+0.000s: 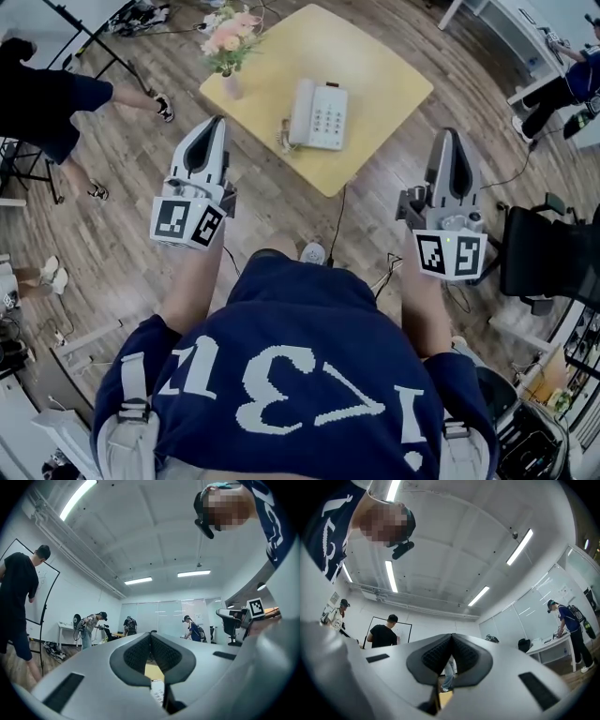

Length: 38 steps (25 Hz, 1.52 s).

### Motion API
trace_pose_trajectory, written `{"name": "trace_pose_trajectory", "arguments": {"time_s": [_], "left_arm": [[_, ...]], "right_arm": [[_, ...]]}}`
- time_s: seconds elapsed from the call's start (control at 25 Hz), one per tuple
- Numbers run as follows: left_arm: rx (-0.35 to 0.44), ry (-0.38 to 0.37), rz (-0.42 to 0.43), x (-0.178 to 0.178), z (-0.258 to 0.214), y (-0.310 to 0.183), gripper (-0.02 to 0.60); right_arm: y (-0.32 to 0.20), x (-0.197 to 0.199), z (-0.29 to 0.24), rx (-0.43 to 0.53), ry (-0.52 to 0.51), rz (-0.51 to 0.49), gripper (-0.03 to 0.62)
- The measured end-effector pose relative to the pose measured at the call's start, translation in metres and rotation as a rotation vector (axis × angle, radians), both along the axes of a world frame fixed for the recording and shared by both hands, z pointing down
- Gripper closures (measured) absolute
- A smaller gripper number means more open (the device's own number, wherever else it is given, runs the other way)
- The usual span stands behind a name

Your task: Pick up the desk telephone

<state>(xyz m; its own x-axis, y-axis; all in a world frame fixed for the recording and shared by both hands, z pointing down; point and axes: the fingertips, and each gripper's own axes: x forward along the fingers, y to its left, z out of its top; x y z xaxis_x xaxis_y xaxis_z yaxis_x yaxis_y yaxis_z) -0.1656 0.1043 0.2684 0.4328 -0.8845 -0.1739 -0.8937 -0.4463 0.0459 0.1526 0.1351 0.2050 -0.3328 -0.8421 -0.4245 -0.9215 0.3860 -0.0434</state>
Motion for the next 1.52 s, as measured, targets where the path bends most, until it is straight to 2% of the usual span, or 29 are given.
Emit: {"name": "trace_pose_trajectory", "arguments": {"time_s": [0.32, 0.56, 0.68, 0.8, 1.12, 1.32, 1.52], "left_arm": [[-0.019, 0.008, -0.01, 0.024, 0.016, -0.034, 0.565], [-0.01, 0.023, 0.016, 0.03, 0.015, -0.096, 0.565], [-0.03, 0.039, 0.054, 0.024, 0.02, -0.133, 0.565], [-0.05, 0.023, 0.092, 0.025, 0.027, -0.171, 0.565], [-0.071, -0.045, 0.206, 0.053, 0.037, -0.253, 0.565], [-0.13, -0.028, 0.165, 0.049, 0.053, -0.285, 0.565], [-0.143, -0.019, 0.119, 0.045, 0.058, -0.289, 0.565]], "right_arm": [[-0.037, 0.024, 0.015, -0.022, -0.032, -0.016, 0.574], [-0.089, 0.023, 0.015, -0.028, -0.035, -0.011, 0.574], [-0.119, 0.006, 0.01, -0.026, -0.007, -0.015, 0.574], [-0.154, -0.008, 0.009, -0.041, 0.025, -0.01, 0.574], [-0.256, -0.002, 0.032, -0.145, 0.036, 0.044, 0.574], [-0.286, 0.007, 0.048, -0.191, 0.032, 0.071, 0.574], [-0.303, 0.006, 0.061, -0.233, 0.037, 0.032, 0.574]]}}
